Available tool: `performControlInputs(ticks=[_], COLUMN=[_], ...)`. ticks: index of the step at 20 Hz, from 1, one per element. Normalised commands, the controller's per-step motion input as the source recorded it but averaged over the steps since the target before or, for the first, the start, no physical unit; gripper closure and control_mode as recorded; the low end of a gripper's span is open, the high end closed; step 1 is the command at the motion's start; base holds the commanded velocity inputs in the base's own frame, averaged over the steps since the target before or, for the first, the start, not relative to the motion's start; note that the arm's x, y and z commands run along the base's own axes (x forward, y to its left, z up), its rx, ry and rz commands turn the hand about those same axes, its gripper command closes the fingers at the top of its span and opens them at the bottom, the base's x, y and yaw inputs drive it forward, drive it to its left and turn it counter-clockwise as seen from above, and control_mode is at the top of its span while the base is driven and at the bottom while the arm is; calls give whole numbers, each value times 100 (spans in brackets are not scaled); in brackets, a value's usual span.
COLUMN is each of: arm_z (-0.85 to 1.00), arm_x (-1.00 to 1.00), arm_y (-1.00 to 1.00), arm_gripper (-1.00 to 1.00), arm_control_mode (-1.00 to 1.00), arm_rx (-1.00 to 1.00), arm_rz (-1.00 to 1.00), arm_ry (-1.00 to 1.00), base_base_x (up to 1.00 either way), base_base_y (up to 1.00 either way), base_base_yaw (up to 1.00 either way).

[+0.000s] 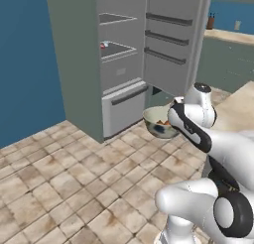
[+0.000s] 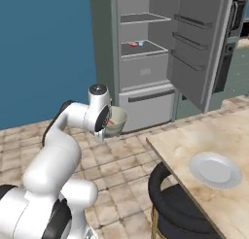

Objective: Pick the chicken drumstick and onion from their plates and place them in the bowl. Then put the bowl in the fridge.

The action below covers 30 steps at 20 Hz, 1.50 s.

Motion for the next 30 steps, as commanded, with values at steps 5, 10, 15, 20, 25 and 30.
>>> performControlInputs(ticks=[5,10,15,20,25,30], arm_z=[0,0,0,0,0,0], arm_x=[0,0,0,0,0,0], arm_y=[0,0,0,0,0,0], arm_gripper=[100,100,100,100,100,100], arm_control_mode=[100,100,100,100,100,100], arm_rx=[0,0,0,0,0,0], arm_rz=[0,0,0,0,0,0], arm_ry=[0,0,0,0,0,0], base_base_x=[86,87,86,88,83,84], base_base_y=[48,33,17,-11,-36,-35], base_base_yaw=[-6,-21,-20,0,10,6])
